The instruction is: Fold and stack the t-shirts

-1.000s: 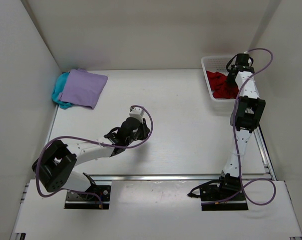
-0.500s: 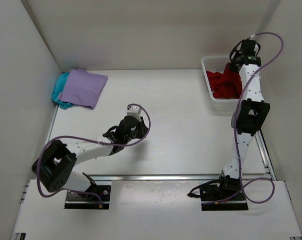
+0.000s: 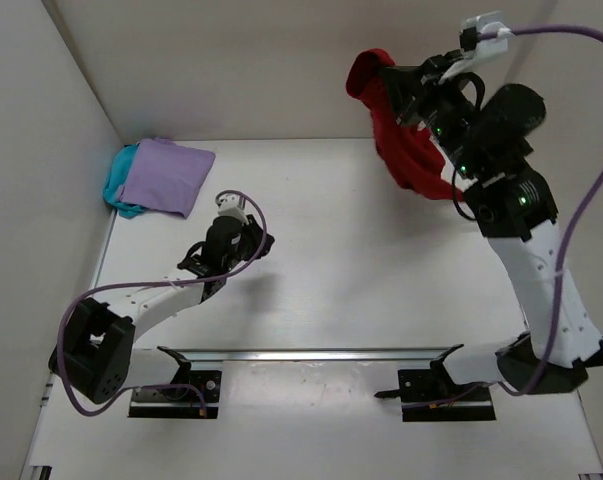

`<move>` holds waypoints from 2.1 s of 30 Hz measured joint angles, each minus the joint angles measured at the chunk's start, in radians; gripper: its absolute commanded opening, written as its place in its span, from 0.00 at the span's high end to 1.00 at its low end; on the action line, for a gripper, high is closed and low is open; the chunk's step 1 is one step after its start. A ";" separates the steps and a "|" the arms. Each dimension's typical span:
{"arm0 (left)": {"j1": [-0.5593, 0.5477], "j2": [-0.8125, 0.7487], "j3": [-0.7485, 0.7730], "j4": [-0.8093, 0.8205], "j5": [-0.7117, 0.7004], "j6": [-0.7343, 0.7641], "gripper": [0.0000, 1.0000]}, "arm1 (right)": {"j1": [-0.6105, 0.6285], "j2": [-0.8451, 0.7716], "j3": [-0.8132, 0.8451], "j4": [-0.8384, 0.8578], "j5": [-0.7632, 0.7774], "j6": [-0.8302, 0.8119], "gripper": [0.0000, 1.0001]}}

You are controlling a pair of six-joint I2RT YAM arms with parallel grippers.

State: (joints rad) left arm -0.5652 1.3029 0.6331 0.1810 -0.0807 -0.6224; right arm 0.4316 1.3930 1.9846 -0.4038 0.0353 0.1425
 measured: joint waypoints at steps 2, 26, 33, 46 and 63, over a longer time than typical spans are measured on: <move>0.035 -0.024 -0.010 -0.001 0.015 -0.010 0.70 | 0.130 -0.064 -0.021 0.069 0.026 -0.051 1.00; 0.095 -0.049 -0.080 -0.077 0.008 0.000 0.64 | -0.348 0.274 -0.428 0.324 -0.522 0.307 1.00; 0.052 -0.008 -0.079 -0.114 -0.021 0.024 0.54 | -0.327 0.361 -0.333 0.230 -0.480 0.263 1.00; 0.020 0.151 -0.065 -0.149 -0.128 0.029 0.92 | -0.346 0.145 -0.468 0.333 -0.492 0.246 1.00; 0.216 -0.025 0.444 -0.335 0.013 0.030 1.00 | -0.085 0.465 0.090 0.062 -0.393 0.190 1.00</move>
State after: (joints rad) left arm -0.3496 1.2778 1.0771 -0.1543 -0.0673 -0.5922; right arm 0.3470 1.8580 2.0747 -0.3416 -0.3576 0.3321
